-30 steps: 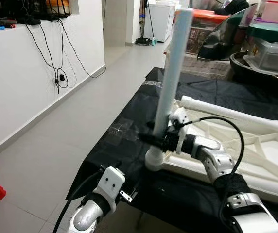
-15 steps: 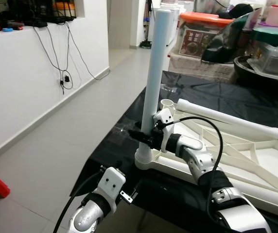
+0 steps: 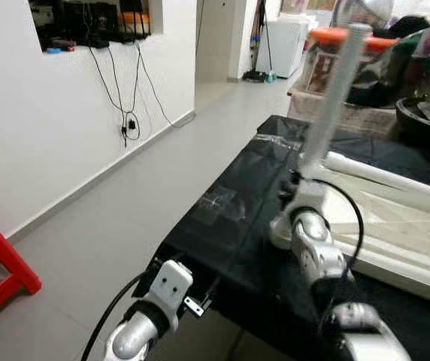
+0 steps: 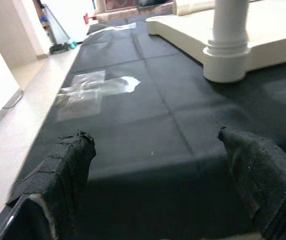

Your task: Building children table

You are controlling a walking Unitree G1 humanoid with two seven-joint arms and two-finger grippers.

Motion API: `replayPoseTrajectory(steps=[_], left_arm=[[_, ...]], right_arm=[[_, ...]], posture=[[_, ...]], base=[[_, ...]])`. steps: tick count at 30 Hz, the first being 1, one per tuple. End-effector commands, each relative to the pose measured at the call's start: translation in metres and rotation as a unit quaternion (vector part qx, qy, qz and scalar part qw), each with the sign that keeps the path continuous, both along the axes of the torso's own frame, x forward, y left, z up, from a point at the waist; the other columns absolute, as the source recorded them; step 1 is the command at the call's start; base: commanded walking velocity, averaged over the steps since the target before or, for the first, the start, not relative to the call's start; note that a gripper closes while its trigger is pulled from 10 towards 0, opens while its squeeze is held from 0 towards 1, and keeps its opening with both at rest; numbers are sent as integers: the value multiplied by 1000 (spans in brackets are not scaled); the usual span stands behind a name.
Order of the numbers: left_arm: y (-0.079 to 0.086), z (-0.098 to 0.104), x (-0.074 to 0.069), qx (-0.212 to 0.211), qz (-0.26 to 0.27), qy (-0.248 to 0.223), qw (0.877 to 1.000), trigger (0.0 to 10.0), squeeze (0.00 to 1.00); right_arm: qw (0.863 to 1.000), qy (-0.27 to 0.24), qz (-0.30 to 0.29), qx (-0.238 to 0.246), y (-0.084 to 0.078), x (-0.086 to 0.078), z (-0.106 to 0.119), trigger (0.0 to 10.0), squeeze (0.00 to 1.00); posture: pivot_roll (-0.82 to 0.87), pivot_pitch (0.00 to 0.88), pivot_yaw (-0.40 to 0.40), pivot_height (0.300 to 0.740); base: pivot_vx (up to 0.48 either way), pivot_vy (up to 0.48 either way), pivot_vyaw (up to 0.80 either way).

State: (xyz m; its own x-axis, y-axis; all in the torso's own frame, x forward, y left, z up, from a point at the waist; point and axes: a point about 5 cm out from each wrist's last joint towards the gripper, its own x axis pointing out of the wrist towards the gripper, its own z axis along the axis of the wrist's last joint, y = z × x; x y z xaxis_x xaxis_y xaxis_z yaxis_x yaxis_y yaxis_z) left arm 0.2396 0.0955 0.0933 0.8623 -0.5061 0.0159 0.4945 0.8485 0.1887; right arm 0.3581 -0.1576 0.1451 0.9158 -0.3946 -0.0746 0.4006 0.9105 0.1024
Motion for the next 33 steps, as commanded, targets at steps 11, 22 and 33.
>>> replayPoseTrajectory(steps=[11, 22, 33], left_arm=[[-2, 0, -1, -2, -5, 4, 1000, 10000, 0], [-2, 1, 1, -6, -3, 2, 1000, 10000, 0], [-3, 2, 0, -5, -5, -1, 1000, 10000, 0]], right_arm=[[989, -51, 132, 34, 27, 12, -1, 10000, 0], [857, -54, 513, 19, 34, 9, 22, 10000, 0], [685, 12, 727, -51, 63, -17, 3, 10000, 0]], posture=[[192, 0, -73, 740], [190, 0, -78, 740], [200, 0, -79, 740]], base=[[0, 0, 0], [0, 0, 0], [0, 0, 0]])
